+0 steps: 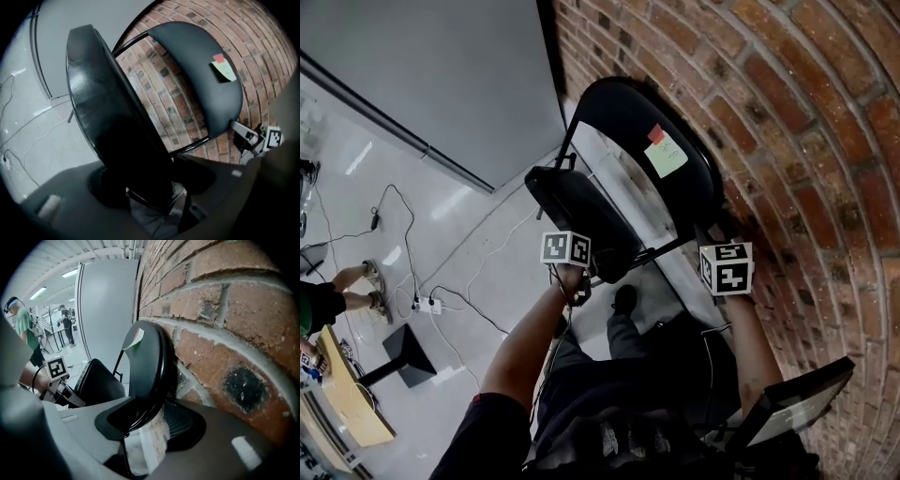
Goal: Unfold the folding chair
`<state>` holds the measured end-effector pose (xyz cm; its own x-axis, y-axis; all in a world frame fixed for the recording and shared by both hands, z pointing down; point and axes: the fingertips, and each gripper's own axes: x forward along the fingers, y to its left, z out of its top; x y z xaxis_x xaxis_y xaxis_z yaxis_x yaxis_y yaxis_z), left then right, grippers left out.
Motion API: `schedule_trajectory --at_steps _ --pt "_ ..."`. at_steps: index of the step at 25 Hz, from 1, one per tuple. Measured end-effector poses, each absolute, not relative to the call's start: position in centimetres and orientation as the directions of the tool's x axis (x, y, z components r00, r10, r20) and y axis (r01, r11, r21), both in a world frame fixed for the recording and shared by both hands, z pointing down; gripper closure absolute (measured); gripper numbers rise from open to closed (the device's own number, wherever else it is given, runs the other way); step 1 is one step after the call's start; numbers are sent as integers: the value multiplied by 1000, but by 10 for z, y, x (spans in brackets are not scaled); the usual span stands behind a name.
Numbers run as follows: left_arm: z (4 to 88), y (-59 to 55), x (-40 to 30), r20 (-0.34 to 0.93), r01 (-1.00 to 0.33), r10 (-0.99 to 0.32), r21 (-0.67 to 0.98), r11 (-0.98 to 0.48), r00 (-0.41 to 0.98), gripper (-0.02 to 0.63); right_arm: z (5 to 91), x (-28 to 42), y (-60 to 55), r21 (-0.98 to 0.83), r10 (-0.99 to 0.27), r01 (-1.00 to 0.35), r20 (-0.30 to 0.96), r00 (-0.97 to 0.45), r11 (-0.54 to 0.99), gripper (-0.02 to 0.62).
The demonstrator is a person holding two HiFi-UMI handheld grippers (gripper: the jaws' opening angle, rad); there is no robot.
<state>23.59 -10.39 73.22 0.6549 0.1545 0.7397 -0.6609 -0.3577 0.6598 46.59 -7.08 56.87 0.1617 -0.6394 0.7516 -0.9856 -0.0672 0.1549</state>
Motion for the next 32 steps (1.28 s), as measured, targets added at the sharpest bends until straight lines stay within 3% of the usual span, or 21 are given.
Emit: schedule_trajectory --at_steps 13,32 --pt "743 -95 200 749 -684 156 655 -320 644 302 572 462 -71 152 -623 -985 764 169 -81 408" --pt "784 -63 131 736 -698 271 676 -236 621 299 595 440 -57 176 -557 -978 804 206 -108 408"
